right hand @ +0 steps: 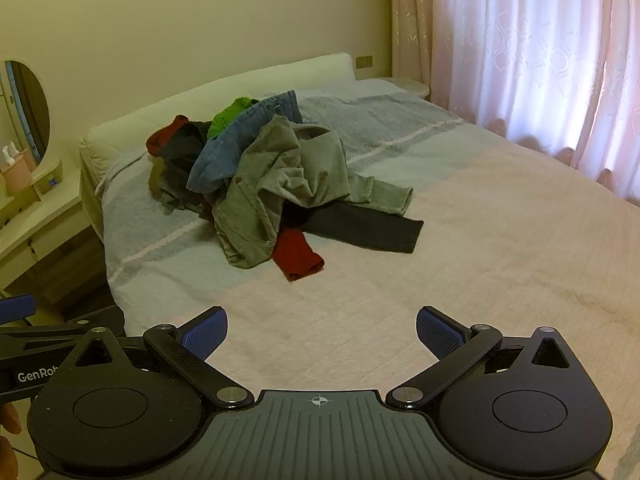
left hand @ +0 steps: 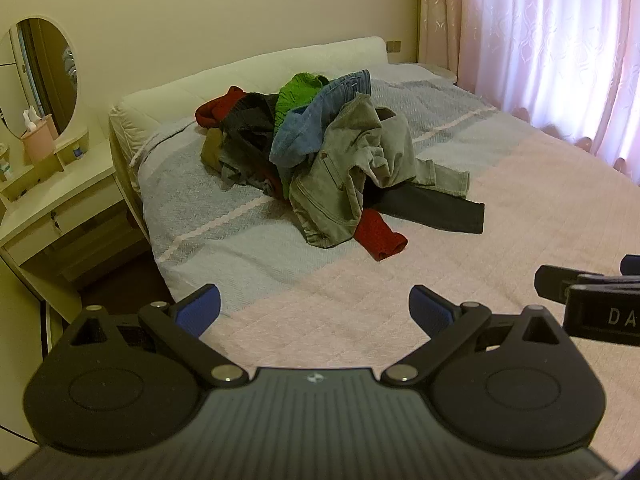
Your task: Fold clothes
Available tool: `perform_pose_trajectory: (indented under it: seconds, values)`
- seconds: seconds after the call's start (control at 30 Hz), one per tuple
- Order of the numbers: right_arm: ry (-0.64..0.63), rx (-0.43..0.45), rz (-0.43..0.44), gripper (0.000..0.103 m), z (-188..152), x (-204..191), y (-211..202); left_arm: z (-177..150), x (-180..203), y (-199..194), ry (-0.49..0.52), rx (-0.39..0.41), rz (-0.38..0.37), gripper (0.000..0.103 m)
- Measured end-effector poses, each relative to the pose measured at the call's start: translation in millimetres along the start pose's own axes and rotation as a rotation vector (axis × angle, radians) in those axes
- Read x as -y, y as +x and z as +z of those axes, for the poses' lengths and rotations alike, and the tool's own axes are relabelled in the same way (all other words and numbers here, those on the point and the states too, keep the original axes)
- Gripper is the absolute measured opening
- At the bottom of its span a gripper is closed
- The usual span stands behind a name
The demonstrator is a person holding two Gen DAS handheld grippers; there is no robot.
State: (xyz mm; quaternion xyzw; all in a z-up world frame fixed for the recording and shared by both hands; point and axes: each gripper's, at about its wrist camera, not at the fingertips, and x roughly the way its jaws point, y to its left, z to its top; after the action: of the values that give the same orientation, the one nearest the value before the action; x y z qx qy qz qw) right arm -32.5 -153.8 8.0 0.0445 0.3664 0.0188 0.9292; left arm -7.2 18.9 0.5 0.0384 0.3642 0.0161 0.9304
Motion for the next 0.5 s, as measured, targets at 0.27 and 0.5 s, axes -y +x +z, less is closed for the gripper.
perform_pose_trajectory:
  seconds: [0.27, 0.5]
  values:
    - [0.007, 0.002, 0.008, 0.103, -5, -2, -3, -6, -2, -5, 0.0, 0.006, 0.004, 0.099]
    - [0.0, -0.01, 0.029, 0.103, -12, -9, -5, -13, -10, -11, -0.01, -0.001, 0.017, 0.099]
